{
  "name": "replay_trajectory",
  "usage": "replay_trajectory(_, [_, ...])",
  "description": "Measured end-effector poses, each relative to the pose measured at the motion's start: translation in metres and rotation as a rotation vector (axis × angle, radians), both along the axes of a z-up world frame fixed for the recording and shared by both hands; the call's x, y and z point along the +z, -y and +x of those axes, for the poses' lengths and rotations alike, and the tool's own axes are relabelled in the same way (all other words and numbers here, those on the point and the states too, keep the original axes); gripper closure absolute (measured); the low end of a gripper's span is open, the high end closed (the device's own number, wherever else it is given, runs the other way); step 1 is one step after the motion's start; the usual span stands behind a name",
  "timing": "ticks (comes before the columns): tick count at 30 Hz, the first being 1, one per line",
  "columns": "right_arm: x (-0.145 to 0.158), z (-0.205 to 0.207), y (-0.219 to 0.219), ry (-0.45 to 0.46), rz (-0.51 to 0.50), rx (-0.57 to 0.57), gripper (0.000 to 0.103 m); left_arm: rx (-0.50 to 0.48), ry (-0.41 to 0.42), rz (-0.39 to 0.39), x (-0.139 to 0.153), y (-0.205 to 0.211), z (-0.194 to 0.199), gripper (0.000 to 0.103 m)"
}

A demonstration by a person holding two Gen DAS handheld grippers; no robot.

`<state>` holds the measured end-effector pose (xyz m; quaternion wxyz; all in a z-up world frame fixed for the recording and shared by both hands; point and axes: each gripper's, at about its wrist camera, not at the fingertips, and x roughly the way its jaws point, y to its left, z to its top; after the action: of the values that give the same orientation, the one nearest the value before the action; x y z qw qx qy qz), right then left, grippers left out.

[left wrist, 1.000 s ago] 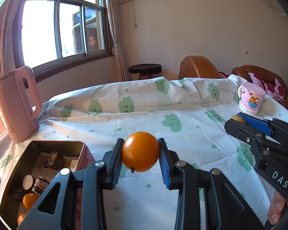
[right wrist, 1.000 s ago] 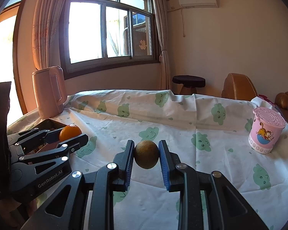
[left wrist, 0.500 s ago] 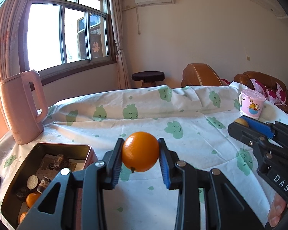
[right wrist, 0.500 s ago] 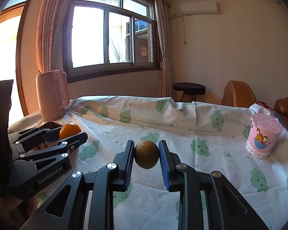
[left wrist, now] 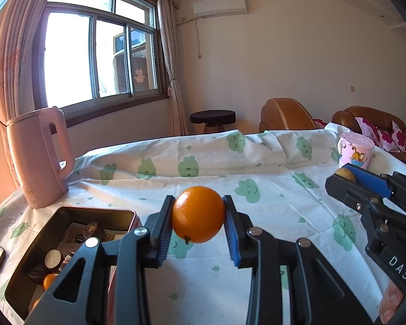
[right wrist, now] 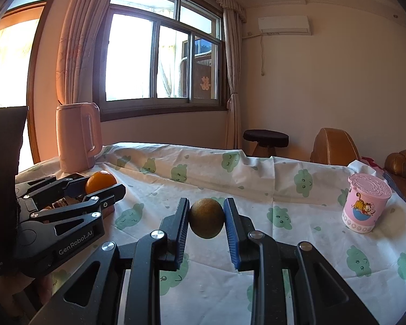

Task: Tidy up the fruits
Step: 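Carry the orange in the left gripper toward the tin while the right carries the small fruit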

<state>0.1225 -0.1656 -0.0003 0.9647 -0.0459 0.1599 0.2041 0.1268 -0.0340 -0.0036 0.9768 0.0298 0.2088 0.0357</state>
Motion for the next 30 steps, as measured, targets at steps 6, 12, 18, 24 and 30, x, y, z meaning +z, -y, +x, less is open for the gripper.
replay_trajectory(6, [0.001,-0.003,0.002,0.016,0.008,-0.004,0.075,-0.002,0.005,-0.002,0.001,0.000,-0.003,0.067])
replay_trajectory(12, [0.002,-0.008,0.001,0.032,0.005,0.000,0.075,-0.002,-0.005,-0.024,0.000,-0.004,-0.007,0.067])
replay_trajectory(18, [0.002,-0.007,-0.001,0.019,0.000,0.012,0.075,-0.012,-0.025,-0.042,-0.001,-0.012,-0.016,0.067])
replay_trajectory(24, [0.004,-0.010,-0.015,0.008,-0.031,0.043,0.075,-0.014,-0.042,-0.040,-0.002,-0.023,-0.027,0.067])
replay_trajectory(30, [0.021,-0.016,-0.031,0.023,-0.030,0.083,0.075,0.005,-0.049,-0.028,-0.002,-0.037,-0.037,0.067])
